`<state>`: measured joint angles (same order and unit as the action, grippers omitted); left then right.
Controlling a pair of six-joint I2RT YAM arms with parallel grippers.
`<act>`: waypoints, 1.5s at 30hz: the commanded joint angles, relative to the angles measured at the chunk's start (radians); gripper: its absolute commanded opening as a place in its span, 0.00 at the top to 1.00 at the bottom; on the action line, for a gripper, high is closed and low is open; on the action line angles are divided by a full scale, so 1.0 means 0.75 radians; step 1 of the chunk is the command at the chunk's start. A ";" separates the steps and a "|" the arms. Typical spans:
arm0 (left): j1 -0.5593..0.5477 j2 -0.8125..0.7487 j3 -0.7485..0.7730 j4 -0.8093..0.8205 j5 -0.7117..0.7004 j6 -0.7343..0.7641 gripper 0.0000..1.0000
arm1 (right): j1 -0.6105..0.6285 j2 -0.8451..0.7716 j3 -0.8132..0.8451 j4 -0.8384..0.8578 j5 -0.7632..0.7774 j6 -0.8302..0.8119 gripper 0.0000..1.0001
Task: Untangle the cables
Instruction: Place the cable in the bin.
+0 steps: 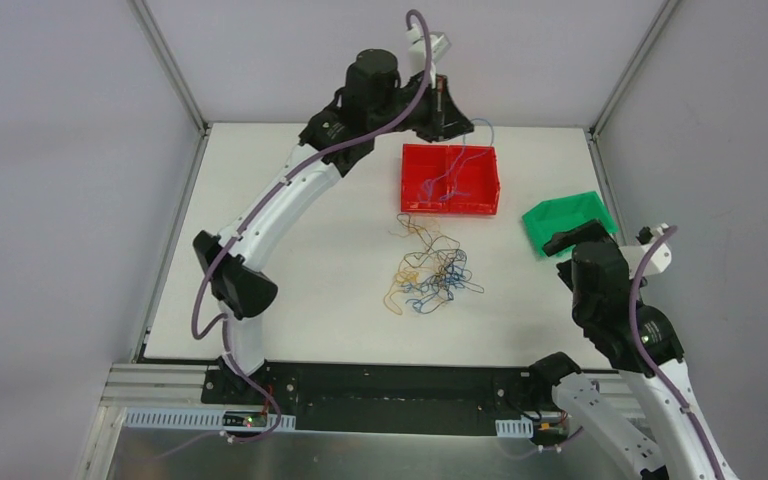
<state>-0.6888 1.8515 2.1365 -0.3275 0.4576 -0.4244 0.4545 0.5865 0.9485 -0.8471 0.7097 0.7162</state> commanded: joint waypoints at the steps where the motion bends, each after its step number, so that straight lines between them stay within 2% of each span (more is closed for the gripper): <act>1: -0.090 0.187 0.278 0.178 0.135 0.001 1.00 | -0.005 -0.054 0.022 -0.093 0.272 0.050 0.01; 6: -0.114 0.429 0.428 0.495 0.208 -0.241 1.00 | -0.006 -0.105 0.047 -0.126 0.371 0.041 0.01; 9: -0.137 0.522 0.444 0.657 0.184 -0.339 1.00 | -0.006 -0.145 0.062 -0.136 0.448 0.031 0.01; 14: -0.192 0.681 0.451 0.864 0.073 -0.360 1.00 | -0.006 -0.209 0.065 -0.116 0.502 -0.002 0.01; 17: -0.225 0.819 0.525 0.966 0.007 -0.393 1.00 | -0.005 -0.231 0.063 -0.106 0.512 -0.015 0.01; 23: -0.275 1.012 0.600 1.045 -0.127 -0.401 1.00 | -0.006 -0.235 0.053 -0.089 0.521 -0.060 0.01; 25: -0.279 1.031 0.596 1.048 -0.119 -0.403 1.00 | -0.006 -0.227 0.040 -0.047 0.452 -0.135 0.00; 29: -0.279 0.936 0.475 1.068 -0.105 -0.367 1.00 | -0.006 -0.178 -0.015 0.100 -0.008 -0.422 0.01; 32: -0.278 0.817 0.346 1.033 -0.101 -0.286 1.00 | -0.006 -0.097 -0.034 0.144 -0.292 -0.490 0.01; 35: -0.276 0.709 0.268 0.963 -0.064 -0.221 1.00 | -0.006 -0.096 -0.124 0.287 -0.505 -0.574 0.01; 39: -0.273 0.552 0.147 0.895 0.025 -0.177 1.00 | -0.008 -0.075 -0.150 0.406 -0.678 -0.619 0.01; 41: -0.274 0.462 0.076 0.856 0.042 -0.140 1.00 | -0.009 -0.016 -0.113 0.417 -0.735 -0.627 0.04; 45: -0.273 0.277 -0.043 0.731 0.057 -0.046 1.00 | -0.006 0.105 -0.032 0.412 -0.728 -0.642 0.01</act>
<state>-0.8932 2.2410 2.1548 0.2653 0.4503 -0.5579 0.4530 0.5953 0.8463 -0.6155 0.2329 0.2832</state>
